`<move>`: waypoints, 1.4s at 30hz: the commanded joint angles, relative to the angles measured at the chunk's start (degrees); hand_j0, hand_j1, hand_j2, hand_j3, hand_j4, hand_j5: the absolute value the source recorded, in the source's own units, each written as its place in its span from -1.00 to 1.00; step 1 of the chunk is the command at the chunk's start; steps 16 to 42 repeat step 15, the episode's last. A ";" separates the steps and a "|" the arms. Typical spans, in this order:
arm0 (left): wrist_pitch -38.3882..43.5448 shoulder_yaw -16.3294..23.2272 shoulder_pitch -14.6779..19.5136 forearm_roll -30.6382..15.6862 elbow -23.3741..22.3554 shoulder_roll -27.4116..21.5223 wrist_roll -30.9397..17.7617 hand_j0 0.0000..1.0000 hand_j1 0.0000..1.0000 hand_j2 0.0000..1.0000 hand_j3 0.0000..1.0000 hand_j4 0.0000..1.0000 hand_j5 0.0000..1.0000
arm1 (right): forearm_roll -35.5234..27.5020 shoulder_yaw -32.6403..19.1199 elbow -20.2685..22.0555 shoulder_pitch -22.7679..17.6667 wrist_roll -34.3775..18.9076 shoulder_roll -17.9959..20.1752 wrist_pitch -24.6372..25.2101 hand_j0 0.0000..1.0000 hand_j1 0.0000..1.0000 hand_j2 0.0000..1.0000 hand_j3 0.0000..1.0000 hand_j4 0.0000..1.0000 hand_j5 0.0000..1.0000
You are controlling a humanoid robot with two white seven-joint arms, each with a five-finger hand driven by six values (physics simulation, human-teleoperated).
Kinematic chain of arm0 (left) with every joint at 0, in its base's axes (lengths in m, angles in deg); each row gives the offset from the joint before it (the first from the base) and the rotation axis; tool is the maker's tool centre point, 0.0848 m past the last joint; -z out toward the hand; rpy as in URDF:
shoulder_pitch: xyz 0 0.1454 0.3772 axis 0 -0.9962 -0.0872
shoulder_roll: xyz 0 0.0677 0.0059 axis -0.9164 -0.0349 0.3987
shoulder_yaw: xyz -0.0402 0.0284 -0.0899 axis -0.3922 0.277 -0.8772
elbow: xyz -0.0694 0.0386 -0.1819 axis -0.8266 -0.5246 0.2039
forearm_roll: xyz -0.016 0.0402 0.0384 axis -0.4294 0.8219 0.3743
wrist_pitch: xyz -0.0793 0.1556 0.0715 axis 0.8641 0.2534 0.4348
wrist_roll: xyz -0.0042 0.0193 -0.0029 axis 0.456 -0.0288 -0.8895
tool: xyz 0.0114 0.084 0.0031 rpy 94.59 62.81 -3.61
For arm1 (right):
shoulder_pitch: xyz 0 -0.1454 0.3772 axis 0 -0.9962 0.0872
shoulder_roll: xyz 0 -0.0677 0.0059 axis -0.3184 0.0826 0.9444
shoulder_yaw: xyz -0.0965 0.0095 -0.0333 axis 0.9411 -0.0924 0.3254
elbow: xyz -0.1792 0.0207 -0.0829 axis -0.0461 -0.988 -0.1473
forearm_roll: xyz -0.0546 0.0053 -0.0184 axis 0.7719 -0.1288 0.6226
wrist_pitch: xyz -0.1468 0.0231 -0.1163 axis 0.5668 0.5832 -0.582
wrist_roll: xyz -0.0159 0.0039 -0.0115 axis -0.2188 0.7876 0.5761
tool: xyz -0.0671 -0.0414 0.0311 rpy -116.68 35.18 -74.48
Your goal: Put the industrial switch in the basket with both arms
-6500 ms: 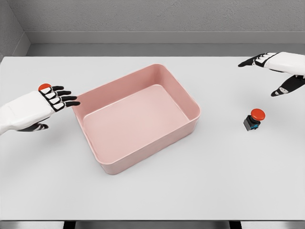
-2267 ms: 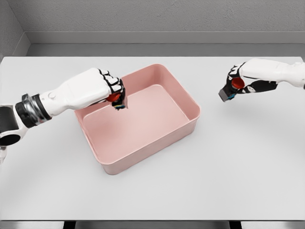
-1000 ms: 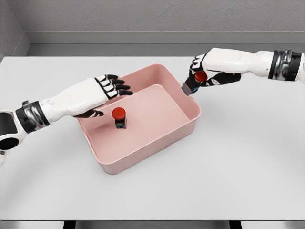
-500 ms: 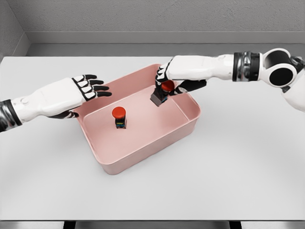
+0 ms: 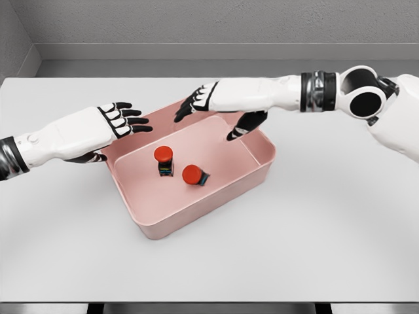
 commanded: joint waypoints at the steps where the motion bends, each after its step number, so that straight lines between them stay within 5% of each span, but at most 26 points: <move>1: 0.03 0.03 0.00 -0.44 0.00 -0.05 -0.03 1.00 1.00 1.00 1.00 1.00 1.00 | -0.42 -0.49 -0.02 0.00 0.21 2.90 0.14 1.00 1.00 1.00 1.00 1.00 1.00; 5: 0.03 -0.23 -0.09 -0.62 0.09 -0.22 -0.03 1.00 1.00 1.00 1.00 1.00 1.00 | -0.51 -2.60 -0.02 -0.70 0.30 8.79 0.14 1.00 1.00 1.00 1.00 1.00 1.00; 15: 0.03 -0.41 0.26 -0.62 -0.18 -2.33 -0.12 1.00 1.00 1.00 1.00 1.00 1.00 | -1.21 -7.08 -0.11 -5.18 0.48 15.91 0.14 1.00 1.00 1.00 1.00 1.00 1.00; 42: 0.03 -0.41 0.26 -0.62 -0.18 -2.33 -0.12 1.00 1.00 1.00 1.00 1.00 1.00 | -1.21 -7.08 -0.11 -5.18 0.48 15.91 0.14 1.00 1.00 1.00 1.00 1.00 1.00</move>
